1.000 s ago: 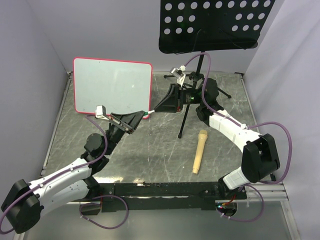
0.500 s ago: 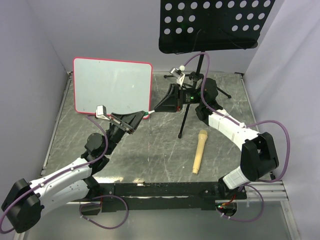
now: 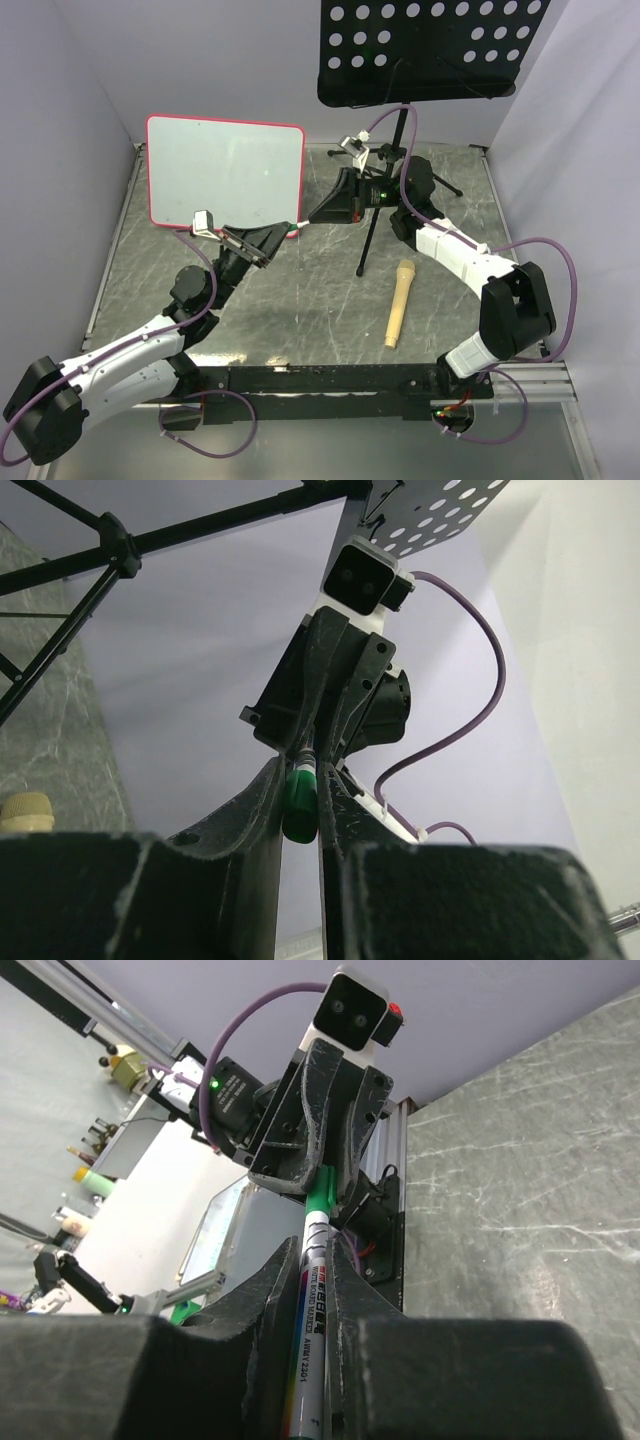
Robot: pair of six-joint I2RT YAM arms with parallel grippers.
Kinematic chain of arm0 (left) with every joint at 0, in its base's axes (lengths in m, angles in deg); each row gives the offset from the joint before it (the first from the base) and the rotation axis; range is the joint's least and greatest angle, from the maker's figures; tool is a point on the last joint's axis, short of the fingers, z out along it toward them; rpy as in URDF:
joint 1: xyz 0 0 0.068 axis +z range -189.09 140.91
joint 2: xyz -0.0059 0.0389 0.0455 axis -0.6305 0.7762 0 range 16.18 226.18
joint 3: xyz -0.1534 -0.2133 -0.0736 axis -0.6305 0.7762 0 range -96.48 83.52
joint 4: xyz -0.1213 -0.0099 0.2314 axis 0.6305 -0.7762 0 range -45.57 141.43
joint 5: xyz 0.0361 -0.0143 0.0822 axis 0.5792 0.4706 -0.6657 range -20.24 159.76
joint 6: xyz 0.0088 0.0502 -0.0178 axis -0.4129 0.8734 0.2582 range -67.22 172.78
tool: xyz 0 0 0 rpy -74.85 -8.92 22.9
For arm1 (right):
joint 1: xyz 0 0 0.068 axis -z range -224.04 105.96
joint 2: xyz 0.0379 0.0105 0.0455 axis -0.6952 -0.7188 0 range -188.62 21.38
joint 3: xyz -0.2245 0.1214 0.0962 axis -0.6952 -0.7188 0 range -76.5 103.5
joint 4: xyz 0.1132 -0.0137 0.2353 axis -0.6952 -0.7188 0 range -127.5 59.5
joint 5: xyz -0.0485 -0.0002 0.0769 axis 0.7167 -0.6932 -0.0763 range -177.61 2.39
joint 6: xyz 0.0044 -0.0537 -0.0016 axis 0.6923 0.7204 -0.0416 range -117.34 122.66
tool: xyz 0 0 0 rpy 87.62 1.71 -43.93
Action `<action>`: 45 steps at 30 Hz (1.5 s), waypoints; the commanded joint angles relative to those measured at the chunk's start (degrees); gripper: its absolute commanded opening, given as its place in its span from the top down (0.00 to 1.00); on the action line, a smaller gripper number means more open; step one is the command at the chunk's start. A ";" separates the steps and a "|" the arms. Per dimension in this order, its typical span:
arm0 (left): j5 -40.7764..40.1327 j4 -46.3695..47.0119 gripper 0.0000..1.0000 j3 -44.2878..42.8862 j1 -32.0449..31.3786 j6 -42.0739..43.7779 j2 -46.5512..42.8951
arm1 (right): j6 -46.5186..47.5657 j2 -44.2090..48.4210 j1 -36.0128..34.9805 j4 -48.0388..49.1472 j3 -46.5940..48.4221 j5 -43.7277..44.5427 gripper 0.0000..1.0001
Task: Write a sentence on the whiteboard
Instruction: Open the whiteboard marker from the pen cap, then place the pen cap at the center of the board.
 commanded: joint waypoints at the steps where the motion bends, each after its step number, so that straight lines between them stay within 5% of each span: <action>1: 0.08 0.82 0.99 -2.19 0.00 -0.48 -0.01 | -1.88 -0.32 0.07 5.24 2.28 -1.38 1.00; 27: -2.99 1.08 0.99 1.94 0.27 -1.89 -4.14 | 1.98 4.43 3.41 2.52 -1.15 1.78 1.00; 45: -6.07 -11.12 0.99 4.66 2.11 -3.39 -13.45 | 3.82 7.41 8.15 0.08 -4.49 -0.24 1.00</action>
